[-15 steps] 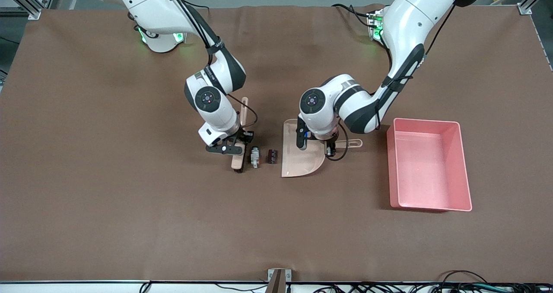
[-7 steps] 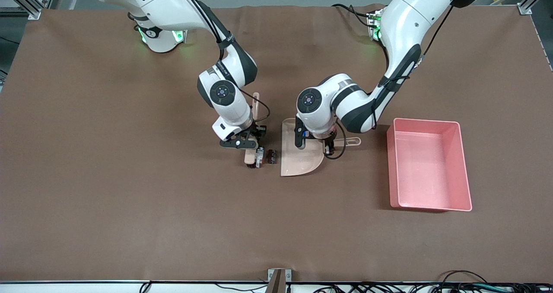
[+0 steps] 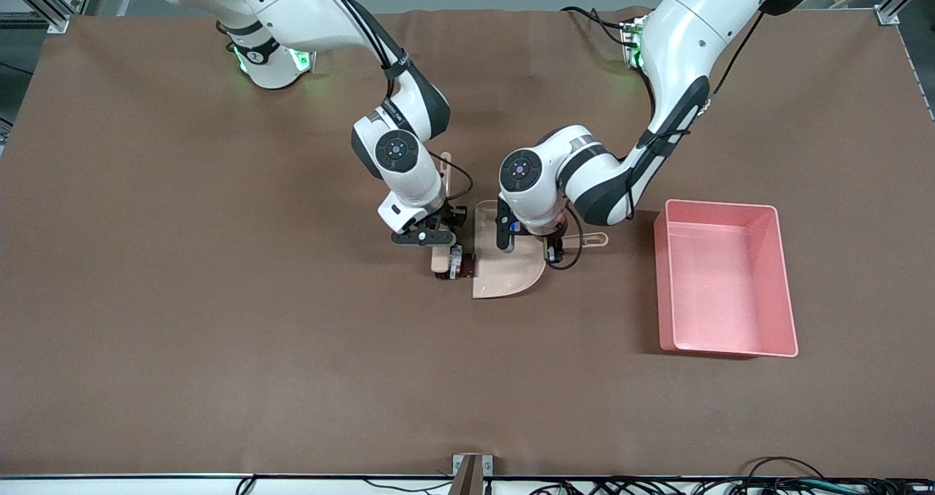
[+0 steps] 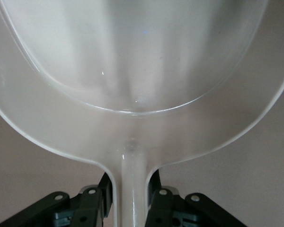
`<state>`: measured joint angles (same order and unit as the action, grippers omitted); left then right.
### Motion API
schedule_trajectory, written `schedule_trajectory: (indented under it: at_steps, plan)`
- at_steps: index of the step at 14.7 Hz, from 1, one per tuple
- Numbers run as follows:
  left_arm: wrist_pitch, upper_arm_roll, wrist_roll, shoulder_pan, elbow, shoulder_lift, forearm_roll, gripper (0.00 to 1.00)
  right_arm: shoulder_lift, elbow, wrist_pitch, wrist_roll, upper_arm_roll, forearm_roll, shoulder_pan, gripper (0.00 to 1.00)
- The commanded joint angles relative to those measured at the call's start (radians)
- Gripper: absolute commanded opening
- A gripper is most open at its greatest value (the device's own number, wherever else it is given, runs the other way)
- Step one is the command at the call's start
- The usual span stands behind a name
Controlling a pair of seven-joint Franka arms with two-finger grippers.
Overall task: Clean e-waste and dump in bin
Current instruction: 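Sweep the capacitor and switch into the dustpan with the right gripper's brush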
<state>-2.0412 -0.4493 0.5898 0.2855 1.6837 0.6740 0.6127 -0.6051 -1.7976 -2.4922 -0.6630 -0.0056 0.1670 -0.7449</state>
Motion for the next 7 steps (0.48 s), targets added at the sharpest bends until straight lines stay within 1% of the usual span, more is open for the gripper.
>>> schedule_trajectory:
  at_steps: [1, 7]
  plan:
    - [0.015, -0.002, -0.019, 0.011, -0.029, 0.019, 0.019, 0.23, -0.027, 0.047, 0.003, -0.004, -0.002, 0.016, -0.028, 0.01]
    - [0.032, -0.002, -0.019, 0.029, -0.029, 0.018, 0.018, 0.23, -0.048, 0.099, 0.001, 0.011, -0.004, 0.014, -0.086, 0.01]
